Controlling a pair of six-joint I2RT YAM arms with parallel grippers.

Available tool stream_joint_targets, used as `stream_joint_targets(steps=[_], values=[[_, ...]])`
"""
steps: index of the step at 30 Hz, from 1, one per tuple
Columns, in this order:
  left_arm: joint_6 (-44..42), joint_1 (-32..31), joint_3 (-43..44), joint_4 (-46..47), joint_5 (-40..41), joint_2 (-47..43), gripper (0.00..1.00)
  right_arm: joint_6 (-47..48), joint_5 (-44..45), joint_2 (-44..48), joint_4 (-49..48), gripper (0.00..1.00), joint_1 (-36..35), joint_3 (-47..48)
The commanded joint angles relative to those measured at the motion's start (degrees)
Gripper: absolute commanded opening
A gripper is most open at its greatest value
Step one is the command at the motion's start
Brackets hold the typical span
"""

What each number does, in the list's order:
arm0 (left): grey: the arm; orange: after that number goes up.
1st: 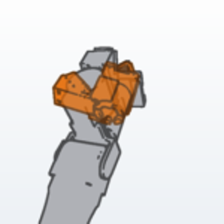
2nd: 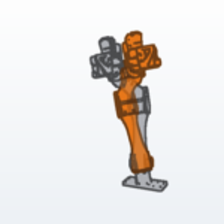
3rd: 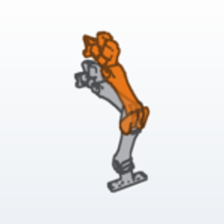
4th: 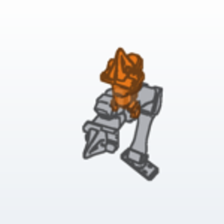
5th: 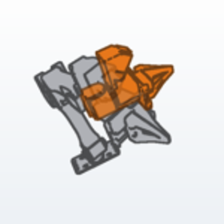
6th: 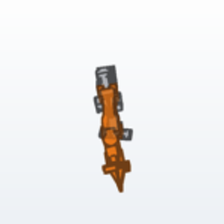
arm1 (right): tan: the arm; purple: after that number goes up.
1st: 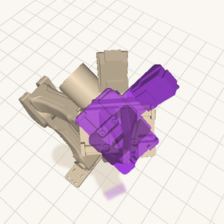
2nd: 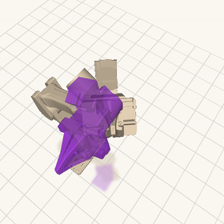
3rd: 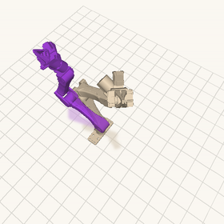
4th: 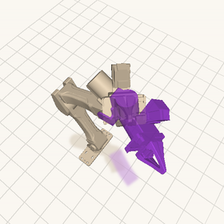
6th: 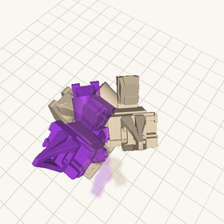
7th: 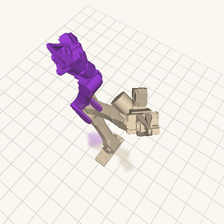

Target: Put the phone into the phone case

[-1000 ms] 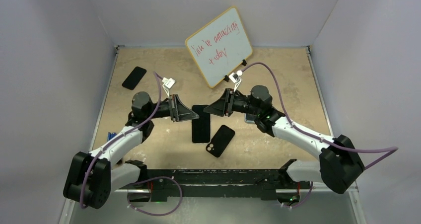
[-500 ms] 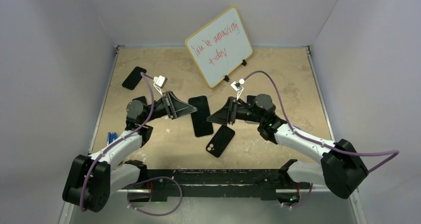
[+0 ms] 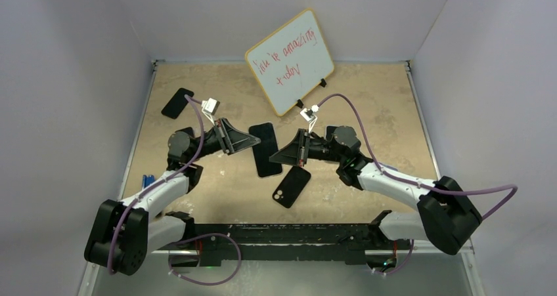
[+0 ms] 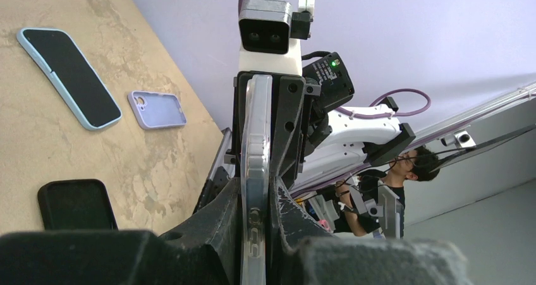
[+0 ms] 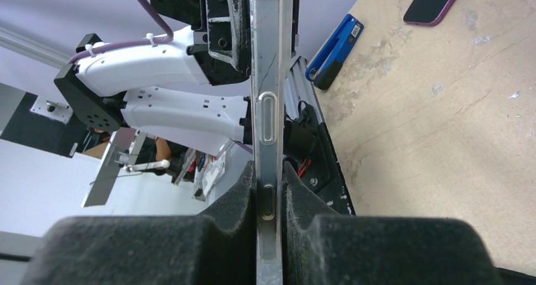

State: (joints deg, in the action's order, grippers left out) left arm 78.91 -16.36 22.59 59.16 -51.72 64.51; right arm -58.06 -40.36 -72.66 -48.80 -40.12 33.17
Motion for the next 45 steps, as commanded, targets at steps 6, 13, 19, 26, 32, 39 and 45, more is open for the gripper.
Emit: stream_joint_targets(steps=[6,13,19,26,32,39,45], values=[[-3.6,-0.1,5.0,-4.8,1.5,-1.7,0.40,0.5,-1.9,0.6,-3.3,0.00,-0.4,-0.5],[-7.7,-0.1,6.5,-12.1,4.0,-2.3,0.34,1.1,-2.4,0.9,-2.0,0.00,-0.4,-1.0],[-16.0,-0.1,9.9,-24.2,4.9,-2.7,0.00,1.7,-1.8,0.7,-0.5,0.00,-0.3,-1.1],[-24.7,-0.1,12.9,-36.0,6.0,-3.8,0.21,1.7,-0.1,1.2,1.9,0.00,-0.3,-1.1],[-38.0,-0.1,17.9,-53.1,10.6,-5.1,0.78,5.8,5.7,3.1,12.6,0.00,1.1,0.3],[-46.1,-0.1,18.6,-62.6,13.0,-5.2,0.85,13.7,12.7,2.3,25.5,0.00,3.8,4.3],[-48.2,-0.1,16.7,-64.2,11.7,-3.1,0.85,16.0,16.6,-3.5,30.7,0.00,8.0,7.4]])
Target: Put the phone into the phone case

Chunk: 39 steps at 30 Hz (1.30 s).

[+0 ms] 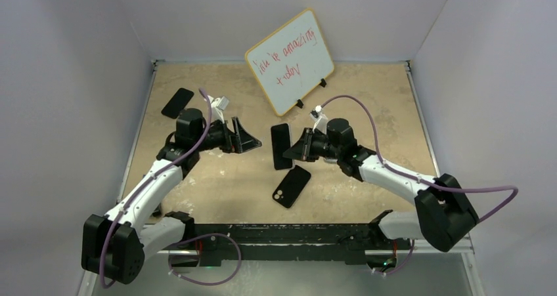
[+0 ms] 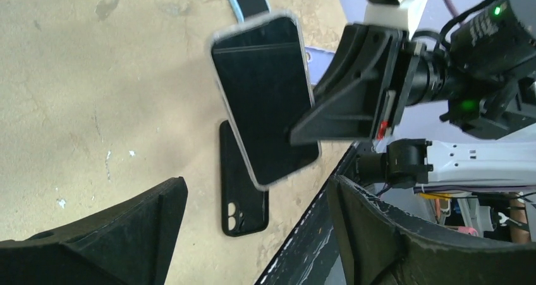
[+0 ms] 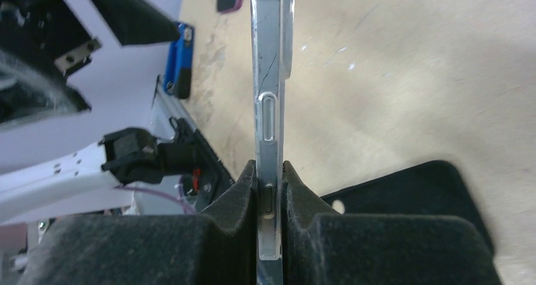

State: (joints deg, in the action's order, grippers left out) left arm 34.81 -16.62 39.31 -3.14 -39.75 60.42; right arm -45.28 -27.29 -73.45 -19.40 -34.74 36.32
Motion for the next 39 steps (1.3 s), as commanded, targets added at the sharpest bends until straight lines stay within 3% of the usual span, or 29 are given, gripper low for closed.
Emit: stream_joint_targets(steps=[1,8,24,39], values=[[-4.2,0.2,-0.3,-1.8,-0.7,1.4,0.85,3.2,3.1,-3.9,0.9,0.00,3.6,4.5],[-5.0,0.2,-2.0,-2.2,-1.3,2.0,0.85,3.9,-0.6,-13.3,1.8,0.00,8.1,9.2],[-6.8,0.2,-2.0,-6.2,1.8,3.3,0.85,5.9,-1.1,-23.6,-1.1,0.00,11.6,10.1],[-7.6,0.2,2.9,-16.0,12.9,7.3,0.91,7.6,4.8,-23.6,5.2,0.48,12.0,11.3]])
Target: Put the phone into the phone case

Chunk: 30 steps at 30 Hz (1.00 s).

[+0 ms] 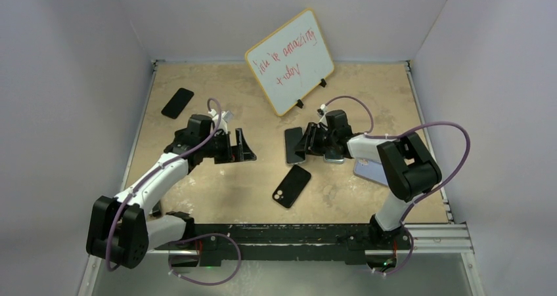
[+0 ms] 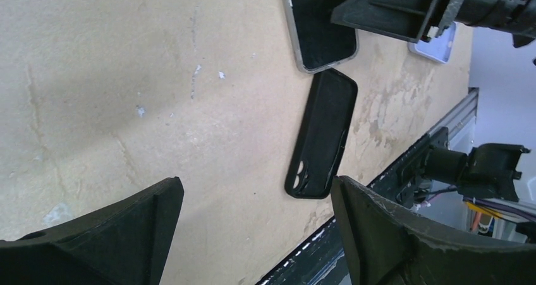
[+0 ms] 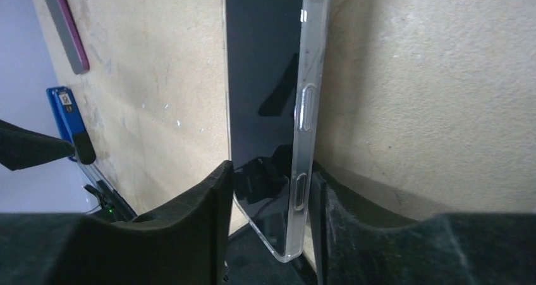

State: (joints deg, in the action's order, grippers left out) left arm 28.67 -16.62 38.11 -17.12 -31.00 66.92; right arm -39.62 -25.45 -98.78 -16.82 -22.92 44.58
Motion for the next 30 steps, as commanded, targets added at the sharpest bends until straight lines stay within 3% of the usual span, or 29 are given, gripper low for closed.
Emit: stream_joint_targets(steps=[1,5,9,16,22,27,30], values=[[-1.8,0.2,4.8,-3.0,5.6,1.0,0.92,2.2,3.6,2.2,4.1,0.51,0.1,3.4],[-2.2,0.3,6.2,-4.6,8.1,1.3,0.94,4.2,7.6,4.9,10.1,0.63,0.1,4.5],[-1.7,0.3,5.9,-3.7,7.0,1.8,0.94,4.5,9.1,7.5,15.2,0.68,0.0,4.2],[-2.2,0.3,5.5,-3.1,7.3,1.7,0.93,13.0,11.8,11.6,23.9,0.68,-2.5,6.1],[-4.8,0.3,6.5,-5.6,10.2,1.0,0.93,24.5,14.8,12.1,27.5,0.66,-11.0,9.7],[-5.5,1.2,5.3,-6.9,15.2,0.6,0.93,31.5,11.0,12.7,22.9,0.62,-14.4,7.9],[-4.7,4.0,4.0,-7.0,14.9,0.1,0.94,43.9,9.9,13.3,22.8,0.62,-18.5,7.0]])
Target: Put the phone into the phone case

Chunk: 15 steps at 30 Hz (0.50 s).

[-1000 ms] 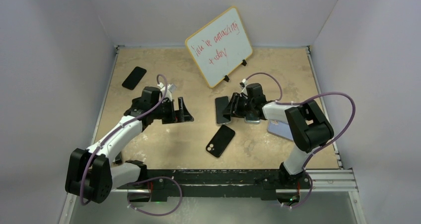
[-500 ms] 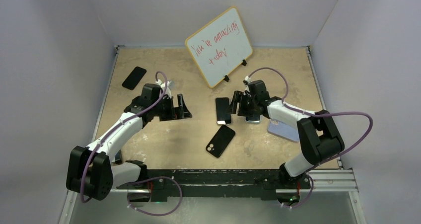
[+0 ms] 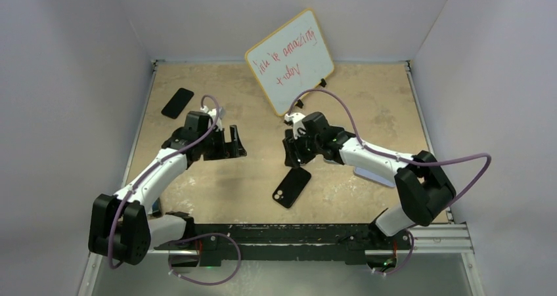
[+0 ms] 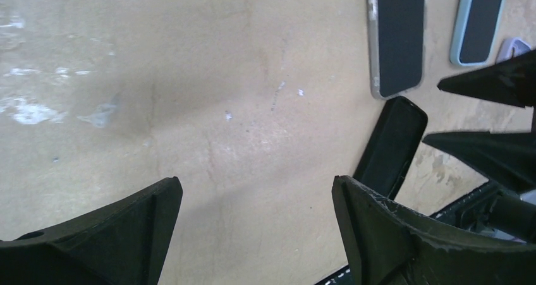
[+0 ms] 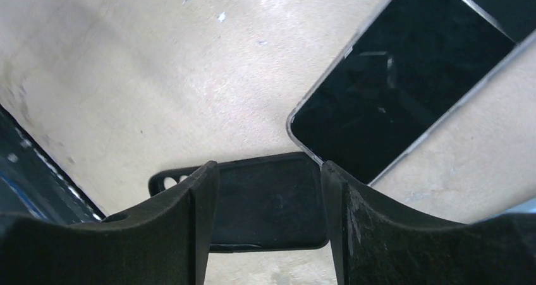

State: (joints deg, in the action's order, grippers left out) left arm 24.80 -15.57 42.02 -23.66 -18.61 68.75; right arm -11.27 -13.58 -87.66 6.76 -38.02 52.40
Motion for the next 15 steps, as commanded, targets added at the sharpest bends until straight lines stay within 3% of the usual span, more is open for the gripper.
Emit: stream_joint_targets(steps=[1,5,10,15], values=[[-0.7,3.8,-0.1,-0.5,2.5,-2.0,0.94,19.4,-1.8,2.2,-0.4,0.62,-4.9,-0.9],[-0.3,6.9,0.2,-1.2,3.0,-3.7,0.95,28.5,-4.0,1.9,0.2,0.62,-7.7,-0.4],[-0.5,13.3,0.1,-1.9,1.6,-4.9,0.95,36.1,-8.0,1.1,0.2,0.59,-7.8,-0.9],[-0.9,15.5,1.2,-2.6,2.6,-5.0,0.95,41.1,-11.5,-1.6,3.7,0.57,-7.9,0.5]])
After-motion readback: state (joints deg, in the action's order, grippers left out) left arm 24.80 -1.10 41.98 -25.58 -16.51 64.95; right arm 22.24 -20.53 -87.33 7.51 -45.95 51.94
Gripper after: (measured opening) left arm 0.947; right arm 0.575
